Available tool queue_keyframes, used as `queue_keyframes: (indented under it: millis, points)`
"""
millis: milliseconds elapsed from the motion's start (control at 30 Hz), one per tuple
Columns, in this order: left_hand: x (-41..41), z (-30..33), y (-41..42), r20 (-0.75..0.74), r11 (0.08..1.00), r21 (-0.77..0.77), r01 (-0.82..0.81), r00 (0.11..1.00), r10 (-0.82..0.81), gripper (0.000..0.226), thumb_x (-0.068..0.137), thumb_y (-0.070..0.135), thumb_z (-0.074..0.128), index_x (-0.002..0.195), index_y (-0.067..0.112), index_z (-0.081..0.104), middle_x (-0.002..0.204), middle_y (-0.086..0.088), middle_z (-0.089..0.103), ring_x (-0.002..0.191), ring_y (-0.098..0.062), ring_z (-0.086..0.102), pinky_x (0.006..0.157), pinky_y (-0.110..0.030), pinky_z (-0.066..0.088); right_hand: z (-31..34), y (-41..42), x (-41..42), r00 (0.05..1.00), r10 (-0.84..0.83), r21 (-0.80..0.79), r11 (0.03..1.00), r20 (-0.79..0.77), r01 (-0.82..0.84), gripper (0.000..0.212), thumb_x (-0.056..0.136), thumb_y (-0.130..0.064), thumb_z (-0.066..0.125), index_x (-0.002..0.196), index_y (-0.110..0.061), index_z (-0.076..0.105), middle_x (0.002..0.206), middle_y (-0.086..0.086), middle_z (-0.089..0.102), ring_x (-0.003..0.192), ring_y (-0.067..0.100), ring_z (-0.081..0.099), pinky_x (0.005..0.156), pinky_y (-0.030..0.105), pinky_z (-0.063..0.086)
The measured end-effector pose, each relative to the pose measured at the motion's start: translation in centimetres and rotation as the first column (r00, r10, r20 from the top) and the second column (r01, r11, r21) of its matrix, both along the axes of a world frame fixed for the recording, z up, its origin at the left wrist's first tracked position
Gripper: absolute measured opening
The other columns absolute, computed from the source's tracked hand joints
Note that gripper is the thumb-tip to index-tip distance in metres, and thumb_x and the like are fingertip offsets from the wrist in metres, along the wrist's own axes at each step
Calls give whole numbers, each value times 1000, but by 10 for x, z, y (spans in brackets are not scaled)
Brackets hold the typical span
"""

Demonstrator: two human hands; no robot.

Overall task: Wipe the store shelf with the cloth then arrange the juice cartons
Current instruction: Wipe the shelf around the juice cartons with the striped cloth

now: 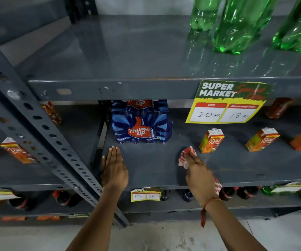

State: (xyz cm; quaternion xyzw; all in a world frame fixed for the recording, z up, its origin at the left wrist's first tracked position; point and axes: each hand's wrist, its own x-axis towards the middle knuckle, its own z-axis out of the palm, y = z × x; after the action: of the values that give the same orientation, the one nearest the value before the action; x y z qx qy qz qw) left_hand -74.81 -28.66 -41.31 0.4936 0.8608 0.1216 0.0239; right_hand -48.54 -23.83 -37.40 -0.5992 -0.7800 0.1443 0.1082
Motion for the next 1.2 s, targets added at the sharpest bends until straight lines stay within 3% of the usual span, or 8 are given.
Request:
queue_keyframes:
  millis: [133, 233, 300, 533, 700, 900, 1033, 1200]
  points:
    - [-3, -4, 0, 1, 1000, 8, 5, 1000, -5, 62, 95, 20, 27, 148, 14, -3, 161, -1, -3, 145, -10, -7, 117, -33, -10, 1, -18, -44, 988, 154, 87, 984, -5, -153, 91, 71, 6, 50, 150, -34, 29, 165, -4, 16, 108, 19, 62, 75, 31, 59]
    - [-4, -6, 1, -25, 1000, -9, 7, 1000, -7, 61, 94, 20, 25, 148, 12, -1, 161, -2, 1, 146, -12, -3, 119, -35, -6, -8, -33, -78, 927, 376, 68, 925, -7, -375, 67, 72, -5, 51, 133, -33, 51, 157, 1, 37, 124, 23, 57, 93, 40, 54]
    - [-4, -5, 2, -24, 1000, -25, 11, 1000, -12, 58, 95, 23, 22, 148, 11, 1, 161, -3, 3, 146, -13, -2, 120, -37, -4, -10, -32, -80, 912, 409, 66, 910, 24, -410, 62, 73, -15, 54, 134, -24, 55, 149, 3, 50, 132, 25, 53, 99, 43, 51]
    - [29, 1, 9, -49, 987, -52, 154, 987, -156, 60, 97, 39, 15, 148, 9, 1, 160, -7, 1, 147, -16, -3, 118, -39, -7, -13, -16, -37, 933, 350, 61, 933, 80, -355, 71, 68, -19, 61, 139, -20, 53, 147, 1, 53, 128, 23, 57, 94, 43, 54]
    - [106, 1, 24, 10, 958, 5, 286, 958, -286, 59, 98, 35, 16, 149, 8, 5, 160, -6, 4, 147, -14, -3, 118, -35, -7, -13, -3, 3, 950, 289, 39, 955, 119, -295, 77, 67, -17, 64, 143, -18, 48, 150, 2, 49, 129, 24, 56, 95, 40, 53]
    - [168, 3, 47, 47, 954, 33, 296, 954, -298, 58, 98, 33, 17, 149, 7, 6, 160, -7, 7, 147, -15, 0, 120, -36, -4, -11, 10, 67, 976, 154, 110, 979, 157, -172, 81, 54, -5, 74, 133, -15, 61, 140, 4, 59, 116, 26, 66, 83, 37, 58]
    - [189, 5, 48, 53, 955, 34, 296, 953, -297, 59, 98, 33, 15, 149, 7, 3, 161, -7, 5, 147, -16, -1, 120, -35, -5, -13, 16, 116, 982, 94, 144, 983, 165, -118, 80, 63, 2, 65, 140, -14, 53, 146, 3, 53, 121, 30, 61, 94, 41, 55]
    - [203, 4, 38, 68, 933, 34, 358, 931, -359, 58, 98, 34, 12, 148, 8, 0, 161, -6, 1, 147, -15, -4, 120, -35, -6, -9, 36, 164, 976, 46, 51, 997, 212, -58, 80, 77, -1, 54, 150, -26, 35, 157, -7, 36, 133, 26, 49, 105, 38, 45]
